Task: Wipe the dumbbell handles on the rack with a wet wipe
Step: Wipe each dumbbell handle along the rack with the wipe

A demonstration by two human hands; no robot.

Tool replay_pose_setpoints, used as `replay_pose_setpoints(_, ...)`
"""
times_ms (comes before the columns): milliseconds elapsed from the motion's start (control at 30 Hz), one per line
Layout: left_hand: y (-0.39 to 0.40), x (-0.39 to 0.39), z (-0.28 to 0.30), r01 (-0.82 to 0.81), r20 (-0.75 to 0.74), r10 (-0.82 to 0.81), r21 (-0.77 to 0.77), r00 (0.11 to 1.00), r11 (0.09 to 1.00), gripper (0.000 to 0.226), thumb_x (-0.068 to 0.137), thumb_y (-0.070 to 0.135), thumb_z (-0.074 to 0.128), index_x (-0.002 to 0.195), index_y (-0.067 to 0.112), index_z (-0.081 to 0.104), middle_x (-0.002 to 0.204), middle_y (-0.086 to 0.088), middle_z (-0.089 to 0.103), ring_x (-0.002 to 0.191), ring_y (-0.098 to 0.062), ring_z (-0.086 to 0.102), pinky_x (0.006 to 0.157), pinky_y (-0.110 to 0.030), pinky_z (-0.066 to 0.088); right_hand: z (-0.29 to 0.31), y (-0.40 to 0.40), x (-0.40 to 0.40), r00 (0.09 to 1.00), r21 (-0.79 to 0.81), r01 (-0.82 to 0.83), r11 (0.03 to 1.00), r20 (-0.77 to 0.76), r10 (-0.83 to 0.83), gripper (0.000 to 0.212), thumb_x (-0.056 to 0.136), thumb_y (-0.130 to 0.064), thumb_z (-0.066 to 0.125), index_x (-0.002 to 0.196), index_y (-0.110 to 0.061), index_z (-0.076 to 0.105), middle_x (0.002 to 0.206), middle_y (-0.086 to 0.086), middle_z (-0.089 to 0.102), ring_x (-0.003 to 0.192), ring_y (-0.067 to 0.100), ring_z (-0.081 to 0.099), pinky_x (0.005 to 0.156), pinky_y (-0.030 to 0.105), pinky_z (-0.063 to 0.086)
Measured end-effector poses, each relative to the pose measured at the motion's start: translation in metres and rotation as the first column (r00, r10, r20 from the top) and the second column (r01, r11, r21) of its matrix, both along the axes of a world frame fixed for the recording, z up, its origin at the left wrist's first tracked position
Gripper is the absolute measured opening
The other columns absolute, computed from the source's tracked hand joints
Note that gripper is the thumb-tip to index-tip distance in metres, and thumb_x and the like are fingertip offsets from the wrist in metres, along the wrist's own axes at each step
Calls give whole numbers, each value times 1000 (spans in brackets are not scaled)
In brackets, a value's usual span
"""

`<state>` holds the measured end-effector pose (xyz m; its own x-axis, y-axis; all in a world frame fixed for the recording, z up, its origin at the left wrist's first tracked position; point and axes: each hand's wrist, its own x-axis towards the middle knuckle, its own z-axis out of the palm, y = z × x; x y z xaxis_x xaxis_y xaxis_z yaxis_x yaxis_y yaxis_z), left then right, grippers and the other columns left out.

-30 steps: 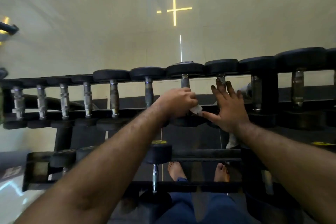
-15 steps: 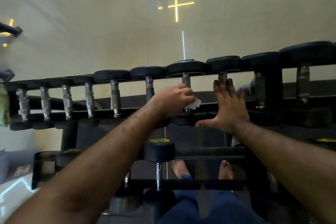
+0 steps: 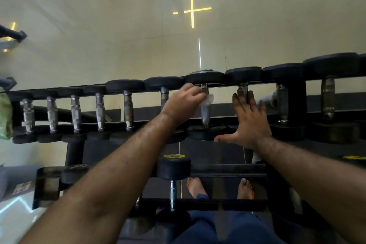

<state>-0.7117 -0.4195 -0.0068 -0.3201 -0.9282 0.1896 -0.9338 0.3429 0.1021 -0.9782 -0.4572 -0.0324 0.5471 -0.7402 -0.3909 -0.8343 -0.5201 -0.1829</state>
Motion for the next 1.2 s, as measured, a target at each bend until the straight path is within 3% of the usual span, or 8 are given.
replay_pose_setpoints(100, 1, -13, -4, -164, -175, 170, 51, 970, 985, 25, 82, -3, 76, 104, 8, 77, 108, -9, 75, 94, -31, 68, 87, -42, 59, 0, 0, -1, 1000, -6, 6, 1000, 7, -6, 165, 47, -121, 21, 170, -18, -17, 174, 3, -35, 161, 32, -30, 130, 64, -10)
replay_pose_setpoints(233, 31, -14, -5, 178, -160, -128, 347, 979, 921, 29, 90, 7, 74, 116, 18, 78, 120, -3, 74, 111, -25, 65, 93, -40, 57, 0, 1, -2, 1000, -17, -3, 1000, 26, 3, 164, 48, -121, 18, 170, -17, -16, 174, 4, -33, 161, 31, -29, 130, 63, -10)
replay_pose_setpoints(400, 28, -18, 15, -96, -347, 211, 321, 914, 942, 24, 91, 12, 70, 111, 21, 80, 110, 2, 73, 100, -16, 63, 86, -29, 50, -3, 1, -2, 999, -38, -3, 999, 39, 5, 164, 49, -120, 18, 170, -16, -15, 175, 5, -32, 162, 31, -28, 131, 62, -9)
replay_pose_setpoints(667, -16, -86, 40, -60, -5, 108, 803, 994, 592, 19, 90, 24, 78, 109, 22, 77, 93, 4, 71, 85, -15, 67, 78, -31, 55, -3, -1, -2, 999, -7, 8, 1000, 51, -8, 166, 47, -119, 27, 171, -17, -12, 177, 4, -28, 162, 28, -28, 131, 61, -9)
replay_pose_setpoints(833, 10, -15, 54, -156, 11, 274, 843, 962, 515, 12, 98, 15, 68, 89, 22, 74, 84, 8, 67, 77, -12, 63, 68, -24, 49, -4, 0, -2, 999, -18, -2, 1000, 42, 3, 165, 48, -120, 26, 170, -17, -16, 175, 3, -32, 162, 30, -29, 131, 64, -6)
replay_pose_setpoints(967, 13, -16, 50, -343, -1, 488, 710, 873, 615, 10, 99, 17, 68, 96, 21, 78, 90, 4, 71, 82, -15, 66, 78, -31, 56, -5, 1, -2, 999, -29, -8, 1000, 50, 9, 163, 50, -120, 23, 171, -16, -12, 176, 5, -29, 163, 31, -26, 131, 66, -4)
replay_pose_setpoints(1067, 19, -56, 37, -511, 154, 596, 703, 788, 494, 5, 98, 12, 68, 96, 17, 69, 97, -3, 71, 83, -19, 63, 78, -35, 56, -6, 1, -2, 999, -36, -5, 999, 38, 7, 163, 50, -120, 21, 171, -16, -12, 176, 5, -29, 162, 31, -26, 130, 67, -4)
replay_pose_setpoints(1200, 26, -64, 39, -391, 58, 572, 786, 818, 480, 16, 95, 12, 71, 107, 21, 75, 99, 2, 70, 90, -15, 67, 83, -34, 58, -6, 0, -2, 1000, -40, -4, 999, 14, 4, 162, 50, -120, 20, 171, -17, -14, 175, 4, -32, 161, 31, -29, 130, 66, -8)
